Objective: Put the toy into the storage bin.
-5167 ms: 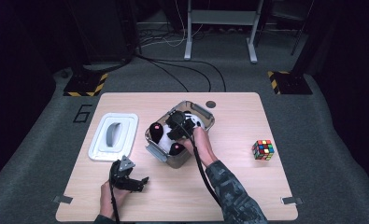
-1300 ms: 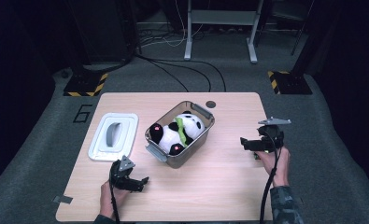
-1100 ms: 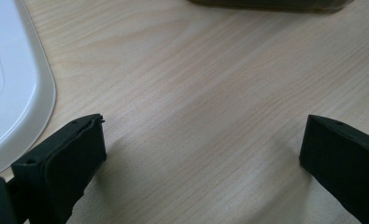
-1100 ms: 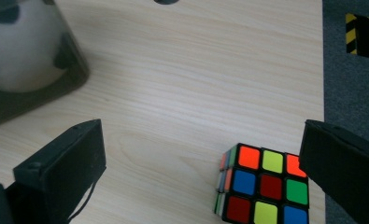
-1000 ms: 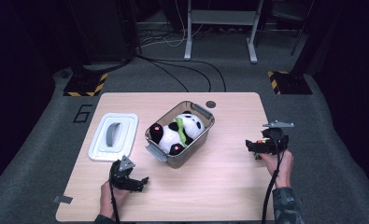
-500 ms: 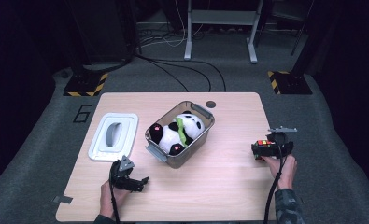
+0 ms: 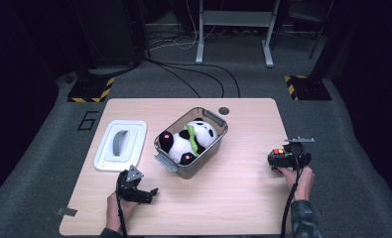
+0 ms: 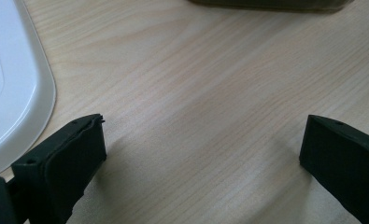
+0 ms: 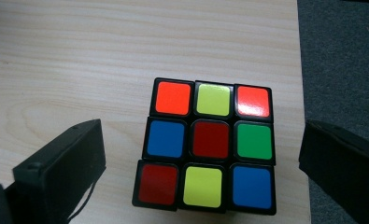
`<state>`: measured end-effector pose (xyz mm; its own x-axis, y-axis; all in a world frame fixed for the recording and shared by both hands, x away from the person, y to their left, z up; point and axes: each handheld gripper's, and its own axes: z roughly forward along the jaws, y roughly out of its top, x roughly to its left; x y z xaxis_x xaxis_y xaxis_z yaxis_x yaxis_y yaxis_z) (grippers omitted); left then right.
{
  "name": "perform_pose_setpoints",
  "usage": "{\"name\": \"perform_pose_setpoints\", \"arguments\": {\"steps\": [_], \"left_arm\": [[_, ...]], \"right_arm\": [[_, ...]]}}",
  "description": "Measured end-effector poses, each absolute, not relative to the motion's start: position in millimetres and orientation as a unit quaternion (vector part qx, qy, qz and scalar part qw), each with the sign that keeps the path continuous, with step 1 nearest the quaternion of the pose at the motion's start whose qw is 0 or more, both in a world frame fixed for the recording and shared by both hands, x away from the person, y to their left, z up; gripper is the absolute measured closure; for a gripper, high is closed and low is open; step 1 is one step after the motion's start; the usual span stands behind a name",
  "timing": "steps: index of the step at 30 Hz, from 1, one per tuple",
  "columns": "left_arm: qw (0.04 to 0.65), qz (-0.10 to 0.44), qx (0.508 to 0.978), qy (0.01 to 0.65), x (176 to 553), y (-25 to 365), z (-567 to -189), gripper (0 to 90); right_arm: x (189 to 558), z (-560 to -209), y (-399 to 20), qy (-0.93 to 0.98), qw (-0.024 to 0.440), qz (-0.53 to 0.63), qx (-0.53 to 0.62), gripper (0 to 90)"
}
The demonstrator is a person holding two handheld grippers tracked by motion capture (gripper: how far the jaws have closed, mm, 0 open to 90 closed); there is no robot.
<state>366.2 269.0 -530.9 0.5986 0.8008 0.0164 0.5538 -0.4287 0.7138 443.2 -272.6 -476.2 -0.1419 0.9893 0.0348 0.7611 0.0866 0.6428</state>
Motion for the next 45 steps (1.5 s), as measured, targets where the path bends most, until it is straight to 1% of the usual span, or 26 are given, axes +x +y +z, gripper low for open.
{"name": "perform_pose_setpoints", "arguments": {"steps": [3, 7, 9, 15, 16, 18, 23, 32, 45], "left_arm": [[0.343, 0.180, 0.826, 0.410, 366.2, 269.0, -530.9, 0.1], [0.343, 0.180, 0.826, 0.410, 366.2, 269.0, -530.9, 0.1], [0.343, 0.180, 0.826, 0.410, 366.2, 269.0, -530.9, 0.1], [0.343, 0.180, 0.826, 0.410, 366.2, 269.0, -530.9, 0.1], [0.343, 0.180, 0.826, 0.410, 366.2, 269.0, -530.9, 0.1], [0.343, 0.180, 0.826, 0.410, 366.2, 269.0, -530.9, 0.1], [0.343, 0.180, 0.826, 0.410, 366.2, 269.0, -530.9, 0.1], [0.343, 0.180, 0.826, 0.410, 366.3, 269.0, -530.9, 0.1], [0.343, 0.180, 0.826, 0.410, 366.3, 269.0, -530.9, 0.1]], "right_arm": [[442.9, -476.5, -271.2, 0.704, 0.217, 0.267, 0.622, 3.9], [441.5, -479.7, -270.1, 0.704, 0.226, 0.261, 0.620, 13.6], [440.7, -481.3, -270.1, 0.704, 0.229, 0.261, 0.620, 15.2], [440.6, -485.4, -270.1, 0.700, 0.234, 0.259, 0.623, 25.1], [440.6, -485.4, -270.1, 0.700, 0.234, 0.259, 0.623, 25.1], [440.2, -486.4, -270.1, 0.700, 0.236, 0.262, 0.621, 30.5], [440.5, -487.1, -269.5, 0.697, 0.240, 0.264, 0.622, 33.2], [439.3, -486.5, -267.6, 0.698, 0.239, 0.274, 0.617, 33.4], [437.7, -473.5, -252.2, 0.717, 0.234, 0.286, 0.591, 33.4]]}}
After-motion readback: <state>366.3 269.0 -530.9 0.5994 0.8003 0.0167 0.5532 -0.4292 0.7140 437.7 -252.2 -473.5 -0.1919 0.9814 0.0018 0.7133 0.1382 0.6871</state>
